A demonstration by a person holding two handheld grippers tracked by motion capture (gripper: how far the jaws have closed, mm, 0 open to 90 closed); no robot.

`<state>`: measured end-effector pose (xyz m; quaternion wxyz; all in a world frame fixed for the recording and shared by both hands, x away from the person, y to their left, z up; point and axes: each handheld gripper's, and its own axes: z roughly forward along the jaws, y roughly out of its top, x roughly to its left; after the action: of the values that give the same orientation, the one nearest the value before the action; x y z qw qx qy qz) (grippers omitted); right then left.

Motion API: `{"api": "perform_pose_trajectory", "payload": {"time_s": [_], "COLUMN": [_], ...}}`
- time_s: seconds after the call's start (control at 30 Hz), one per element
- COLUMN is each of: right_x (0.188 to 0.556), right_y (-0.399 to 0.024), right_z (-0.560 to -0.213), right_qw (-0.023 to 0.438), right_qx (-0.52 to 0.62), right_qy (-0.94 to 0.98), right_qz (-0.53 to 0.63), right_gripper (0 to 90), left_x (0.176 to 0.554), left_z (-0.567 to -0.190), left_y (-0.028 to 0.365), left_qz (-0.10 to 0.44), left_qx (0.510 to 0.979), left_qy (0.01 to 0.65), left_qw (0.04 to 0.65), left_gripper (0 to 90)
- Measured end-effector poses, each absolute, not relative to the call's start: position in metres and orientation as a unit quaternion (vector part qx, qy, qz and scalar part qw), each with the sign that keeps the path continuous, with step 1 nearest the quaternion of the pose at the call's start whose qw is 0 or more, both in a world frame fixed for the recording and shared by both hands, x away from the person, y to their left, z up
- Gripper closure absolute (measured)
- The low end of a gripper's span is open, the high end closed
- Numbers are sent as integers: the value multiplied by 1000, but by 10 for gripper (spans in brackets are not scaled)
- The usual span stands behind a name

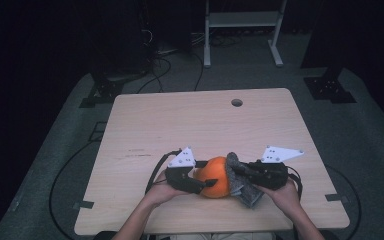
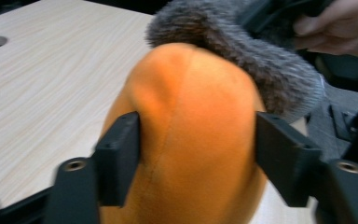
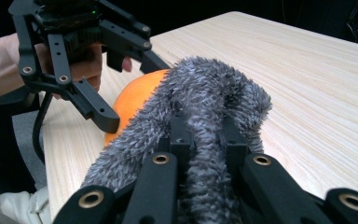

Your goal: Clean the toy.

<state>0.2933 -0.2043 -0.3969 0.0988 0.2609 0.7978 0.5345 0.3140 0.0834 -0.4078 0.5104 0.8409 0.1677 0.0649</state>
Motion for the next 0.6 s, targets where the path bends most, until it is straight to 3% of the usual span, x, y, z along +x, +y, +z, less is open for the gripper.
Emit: {"api": "perform_pose_trajectory", "payload": {"time_s": [0.07, 0.2, 0.43, 0.53, 0.6], "right_x": [293, 285, 287, 292, 295], "right_y": [-204, -200, -186, -195, -203], "right_z": [-397, -392, -384, -385, -389], "right_qw": [100, 91, 112, 118, 119], "right_qx": [259, 238, 224, 243, 258], "right_qy": [802, 809, 816, 811, 809], "right_qz": [529, 529, 521, 519, 514], "right_gripper": [797, 798, 798, 798, 797], "left_x": [316, 315, 303, 302, 304], "left_z": [-411, -413, -413, -414, -412], "left_y": [82, 80, 71, 70, 70], "left_qz": [68, 76, 85, 81, 77], "left_qx": [838, 836, 856, 858, 855], "left_qy": [184, 189, 137, 129, 135], "left_qw": [509, 509, 492, 490, 494], "left_gripper": [289, 356, 434, 433, 369]}}
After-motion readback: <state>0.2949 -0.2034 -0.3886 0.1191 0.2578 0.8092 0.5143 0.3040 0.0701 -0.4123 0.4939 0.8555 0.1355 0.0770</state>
